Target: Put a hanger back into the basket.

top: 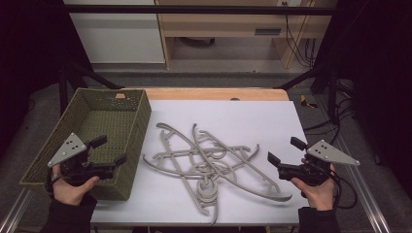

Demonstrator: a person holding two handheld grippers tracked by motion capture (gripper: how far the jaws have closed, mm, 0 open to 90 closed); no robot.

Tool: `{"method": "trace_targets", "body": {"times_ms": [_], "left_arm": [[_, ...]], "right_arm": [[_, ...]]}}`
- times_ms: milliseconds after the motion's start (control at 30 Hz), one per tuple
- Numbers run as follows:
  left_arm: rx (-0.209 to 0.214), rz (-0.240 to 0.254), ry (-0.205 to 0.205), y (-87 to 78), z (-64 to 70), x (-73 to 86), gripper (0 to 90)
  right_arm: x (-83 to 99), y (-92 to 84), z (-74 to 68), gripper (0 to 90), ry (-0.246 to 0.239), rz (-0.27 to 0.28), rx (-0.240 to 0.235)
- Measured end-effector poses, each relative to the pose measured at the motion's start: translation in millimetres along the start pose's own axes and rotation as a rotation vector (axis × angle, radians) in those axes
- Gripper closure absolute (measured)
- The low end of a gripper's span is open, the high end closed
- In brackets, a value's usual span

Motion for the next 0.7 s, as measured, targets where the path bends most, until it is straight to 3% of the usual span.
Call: {"method": "trace_targets", "body": {"times_ms": [133, 300, 433, 467, 533, 633, 700], "left_arm": [[0.004, 0.001, 0.003, -0.2, 1.7, -0.6, 6.9], [0.01, 0.0, 0.01, 0.8, 5.2, -0.6, 7.0], [0.013, -0.003, 0.016, 1.3, 6.6, -0.6, 7.0], [0.013, -0.004, 0.018, 1.4, 6.9, -0.5, 7.0], [0.012, -0.001, 0.017, 1.1, 7.3, -0.7, 7.1], [0.013, 0.002, 0.014, 0.1, 8.0, -1.3, 7.1], [0.013, 0.003, 0.015, 0.1, 8.5, -1.8, 7.2]], "right_arm": [[0.6, 3.0, -5.5, 8.0, -0.011, -0.041, -0.021], [7.2, 17.4, -22.6, 8.6, -0.066, -0.134, -0.07], [11.7, 25.9, -32.9, 9.6, -0.08, -0.178, -0.093], [16.1, 32.7, -40.3, 10.7, -0.086, -0.214, -0.11], [19.0, 36.3, -43.8, 11.0, -0.092, -0.235, -0.115], [34.8, 52.1, -57.5, 14.5, -0.121, -0.333, -0.158], [39.1, 56.0, -60.1, 15.4, -0.127, -0.357, -0.169]]}}
Point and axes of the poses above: each handheld gripper's, and its own axes: y roughly forward along the jaws, x roughly out of its underside, z roughly to its right, the point moved 4 cm from there along y, roughly forward along the jaws
